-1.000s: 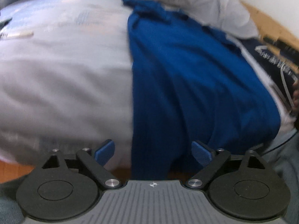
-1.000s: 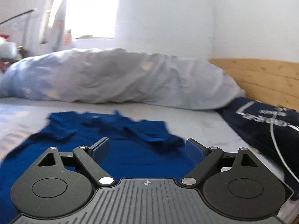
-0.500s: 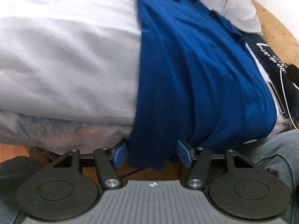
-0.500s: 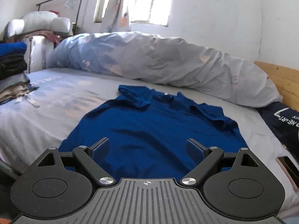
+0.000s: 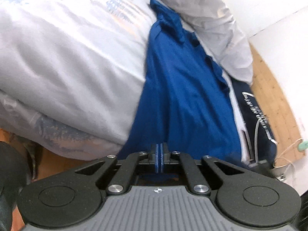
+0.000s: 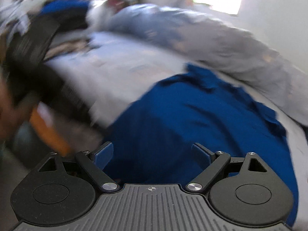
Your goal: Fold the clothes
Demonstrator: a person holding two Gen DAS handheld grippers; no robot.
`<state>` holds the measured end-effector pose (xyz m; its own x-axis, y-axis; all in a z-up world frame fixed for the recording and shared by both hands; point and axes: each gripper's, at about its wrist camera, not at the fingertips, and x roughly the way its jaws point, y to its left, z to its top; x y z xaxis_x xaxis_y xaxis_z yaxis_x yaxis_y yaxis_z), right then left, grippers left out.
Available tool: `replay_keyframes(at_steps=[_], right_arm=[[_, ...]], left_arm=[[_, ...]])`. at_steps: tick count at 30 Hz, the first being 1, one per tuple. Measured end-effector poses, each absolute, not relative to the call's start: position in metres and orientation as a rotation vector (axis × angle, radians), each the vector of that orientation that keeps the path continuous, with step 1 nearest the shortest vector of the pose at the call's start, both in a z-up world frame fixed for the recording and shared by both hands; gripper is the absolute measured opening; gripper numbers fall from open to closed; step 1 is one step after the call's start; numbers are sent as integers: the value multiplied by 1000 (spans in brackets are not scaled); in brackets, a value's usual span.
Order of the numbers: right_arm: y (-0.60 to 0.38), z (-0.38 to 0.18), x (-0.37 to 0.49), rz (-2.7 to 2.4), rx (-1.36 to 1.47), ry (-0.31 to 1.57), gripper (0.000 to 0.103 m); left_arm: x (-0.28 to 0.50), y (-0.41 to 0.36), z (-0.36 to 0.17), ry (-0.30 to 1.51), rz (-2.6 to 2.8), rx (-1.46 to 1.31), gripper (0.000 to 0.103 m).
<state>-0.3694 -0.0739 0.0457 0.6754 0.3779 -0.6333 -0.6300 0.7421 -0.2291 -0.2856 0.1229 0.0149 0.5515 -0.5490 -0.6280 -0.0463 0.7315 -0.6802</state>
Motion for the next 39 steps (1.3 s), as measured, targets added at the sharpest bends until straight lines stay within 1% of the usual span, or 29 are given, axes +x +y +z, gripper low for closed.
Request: replay_keyframes(at_steps=[4,5,6,7,8,9,11,12,13,15,16,18,21,22,23,24,25,26,29,33,37,39], right_arm=[[-44,27,-380,647,-552,665,89],[-39,25,-381,654,-552,675,88],[-35,22,-381,661,-541,689,88],[-32,20,-381,668,-532,704,85],[-29,17,-379,670,-524,719,81],[-26,13,-375,664,-508,739,81],[-19,4,-365,654,-460,792,79],[-16,-1,-360,656,-437,812,78],[-12,-6,-355,655,-422,828,74],[-2,-16,-346,634,-437,885,69],[1,-21,-343,635,-443,934,63],[2,-26,-343,686,-423,1034,63],[-5,-23,-342,768,-336,1187,65],[-13,-14,-342,801,-263,1219,65],[-21,-3,-341,828,-194,1240,66],[-30,11,-339,849,-135,1237,68],[-39,29,-337,867,-80,1220,78],[-49,46,-335,878,-32,1196,83],[-80,97,-330,864,58,1103,86],[-125,156,-330,726,73,956,93],[-167,178,-339,536,16,884,96],[-180,170,-347,462,-8,900,96]], left_arm=[[-284,110,7,988,-266,-638,10],[-287,111,2,999,-252,-633,18],[-287,111,-2,1005,-241,-642,19],[-287,113,-1,1003,-234,-653,22],[-286,116,-1,998,-228,-664,27],[-288,118,1,980,-224,-679,32],[-294,127,3,950,-210,-705,55],[-295,130,3,946,-199,-710,59],[-296,133,2,944,-187,-715,62],[-295,133,-2,959,-151,-711,64],[-296,135,-4,966,-131,-707,66],[-298,143,-7,973,-78,-709,67],[-308,159,7,920,-17,-736,67],[-311,165,14,892,1,-734,69],[-314,172,23,861,23,-727,75],[-316,178,31,834,45,-717,77],[-318,186,41,811,71,-705,78],[-320,196,52,790,108,-693,78],[-324,225,82,726,208,-717,78],[-340,263,130,583,275,-764,78],[-360,291,159,459,407,-773,89],[-367,300,160,441,435,-798,89]])
